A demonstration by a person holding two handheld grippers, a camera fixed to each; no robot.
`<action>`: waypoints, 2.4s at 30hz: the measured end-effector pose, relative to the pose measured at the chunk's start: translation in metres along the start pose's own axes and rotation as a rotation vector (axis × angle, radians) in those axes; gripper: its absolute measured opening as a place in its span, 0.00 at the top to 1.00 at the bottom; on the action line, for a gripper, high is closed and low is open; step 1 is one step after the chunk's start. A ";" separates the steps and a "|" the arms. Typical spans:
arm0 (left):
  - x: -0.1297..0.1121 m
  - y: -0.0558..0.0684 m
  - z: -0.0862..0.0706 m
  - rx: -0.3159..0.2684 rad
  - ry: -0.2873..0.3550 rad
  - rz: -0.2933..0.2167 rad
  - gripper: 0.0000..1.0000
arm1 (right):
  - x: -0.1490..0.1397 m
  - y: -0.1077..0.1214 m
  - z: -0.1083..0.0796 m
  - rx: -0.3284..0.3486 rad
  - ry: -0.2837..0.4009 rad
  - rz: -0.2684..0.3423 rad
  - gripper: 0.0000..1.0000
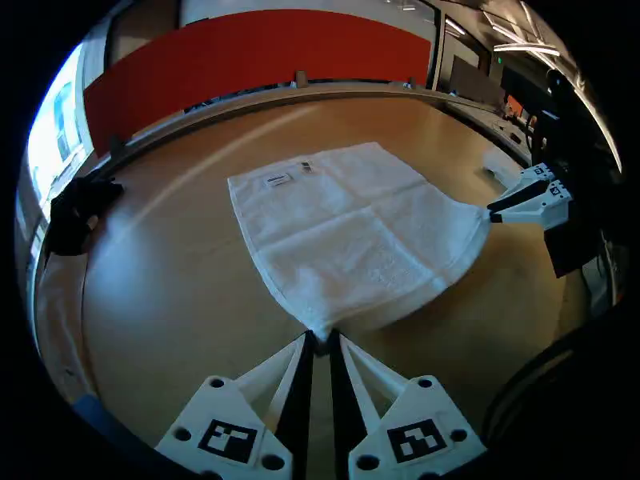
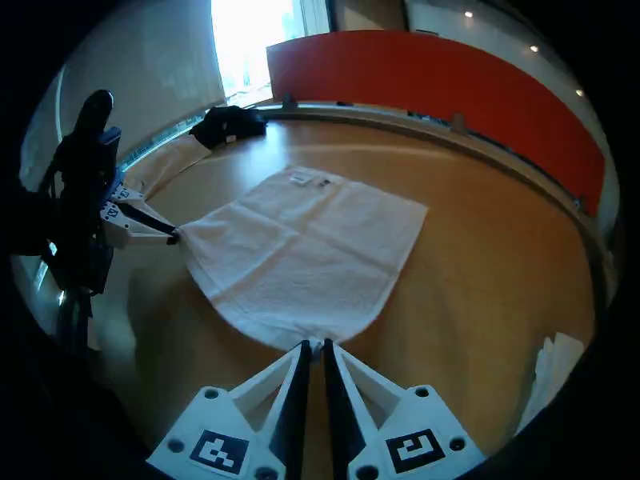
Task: Fold towel
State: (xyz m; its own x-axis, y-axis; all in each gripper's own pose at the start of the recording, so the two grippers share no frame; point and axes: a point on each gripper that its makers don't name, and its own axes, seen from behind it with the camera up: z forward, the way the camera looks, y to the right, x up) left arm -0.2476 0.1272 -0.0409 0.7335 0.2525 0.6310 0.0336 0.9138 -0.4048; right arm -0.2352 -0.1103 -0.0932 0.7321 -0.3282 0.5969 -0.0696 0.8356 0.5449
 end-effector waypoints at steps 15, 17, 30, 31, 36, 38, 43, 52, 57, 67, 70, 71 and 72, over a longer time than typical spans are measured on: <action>0.015 0.001 -0.028 -0.007 -0.006 -0.044 0.86 | 0.035 -0.005 -0.034 0.008 0.055 0.012 0.87; 0.015 0.002 -0.033 -0.011 -0.010 -0.049 0.86 | 0.038 -0.007 -0.040 0.011 0.057 0.007 0.87; 0.016 0.023 -0.069 -0.044 -0.041 -0.100 0.86 | 0.048 -0.021 -0.080 0.027 0.061 0.003 0.87; 0.016 0.024 -0.072 -0.046 -0.043 -0.103 0.86 | 0.049 -0.021 -0.083 0.028 0.062 0.004 0.87; 0.014 0.031 -0.084 -0.050 -0.053 -0.113 0.86 | 0.052 -0.023 -0.093 0.033 0.063 0.006 0.88; 0.013 0.033 -0.088 -0.052 -0.057 -0.115 0.86 | 0.052 -0.024 -0.095 0.036 0.061 0.006 0.88; 0.015 0.034 -0.091 -0.052 -0.059 -0.128 0.86 | 0.050 -0.024 -0.095 0.039 0.051 -0.002 0.88; 0.030 0.021 -0.078 -0.030 -0.055 -0.153 0.86 | 0.062 -0.013 -0.081 0.032 0.056 -0.014 0.88; 0.045 0.012 -0.062 -0.023 -0.051 -0.163 0.86 | 0.070 0.003 -0.065 0.018 0.053 -0.023 0.88; 0.072 -0.011 -0.024 -0.016 -0.066 -0.167 0.86 | 0.083 0.040 -0.029 -0.020 0.036 -0.016 0.88; 0.075 -0.017 -0.011 -0.020 -0.081 -0.170 0.86 | 0.085 0.048 -0.017 -0.031 0.029 -0.001 0.88; 0.076 -0.018 -0.006 -0.020 -0.087 -0.171 0.86 | 0.085 0.051 -0.014 -0.034 0.026 0.004 0.88; 0.076 -0.020 -0.001 -0.021 -0.094 -0.170 0.86 | 0.084 0.053 -0.010 -0.037 0.022 0.009 0.88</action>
State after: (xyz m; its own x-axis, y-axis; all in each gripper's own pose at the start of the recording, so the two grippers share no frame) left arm -0.1920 0.1276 0.0145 0.6495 0.1250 0.7500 0.1661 0.9392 -0.3004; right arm -0.1706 -0.0893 -0.0196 0.7462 -0.3111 0.5885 -0.0516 0.8544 0.5171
